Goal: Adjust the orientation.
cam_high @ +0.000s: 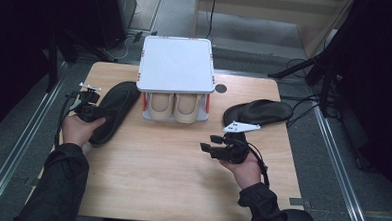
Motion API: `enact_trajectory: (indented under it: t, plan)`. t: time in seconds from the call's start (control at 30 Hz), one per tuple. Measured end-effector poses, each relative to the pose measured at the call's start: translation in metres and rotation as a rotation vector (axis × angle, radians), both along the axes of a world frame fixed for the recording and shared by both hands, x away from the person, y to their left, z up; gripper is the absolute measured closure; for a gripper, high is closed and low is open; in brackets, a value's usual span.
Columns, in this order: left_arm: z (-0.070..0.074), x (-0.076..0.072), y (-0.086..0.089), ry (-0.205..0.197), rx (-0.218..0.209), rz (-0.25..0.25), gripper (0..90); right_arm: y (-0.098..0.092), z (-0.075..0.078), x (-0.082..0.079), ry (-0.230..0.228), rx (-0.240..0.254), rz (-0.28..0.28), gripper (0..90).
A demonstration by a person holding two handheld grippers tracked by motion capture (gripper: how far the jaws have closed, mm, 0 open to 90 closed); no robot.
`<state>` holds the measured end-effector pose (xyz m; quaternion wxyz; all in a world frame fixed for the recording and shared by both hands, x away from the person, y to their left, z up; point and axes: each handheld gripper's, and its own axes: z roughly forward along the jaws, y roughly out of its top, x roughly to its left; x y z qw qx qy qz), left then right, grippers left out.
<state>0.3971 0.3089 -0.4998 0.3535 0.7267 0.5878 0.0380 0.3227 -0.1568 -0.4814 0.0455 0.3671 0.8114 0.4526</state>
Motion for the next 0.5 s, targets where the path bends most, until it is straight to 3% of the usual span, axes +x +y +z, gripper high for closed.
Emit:
enact_trajectory:
  t: [0.27,0.5]
  plan:
    - [0.001,0.003,-0.017,-0.008,0.004,-0.025,90.0,0.0,0.0,0.0,0.005,0.005,0.001,45.8]
    - [0.003,0.003,-0.016,-0.017,0.008,-0.031,87.9,0.001,-0.001,0.0,0.006,0.007,0.009,45.8]
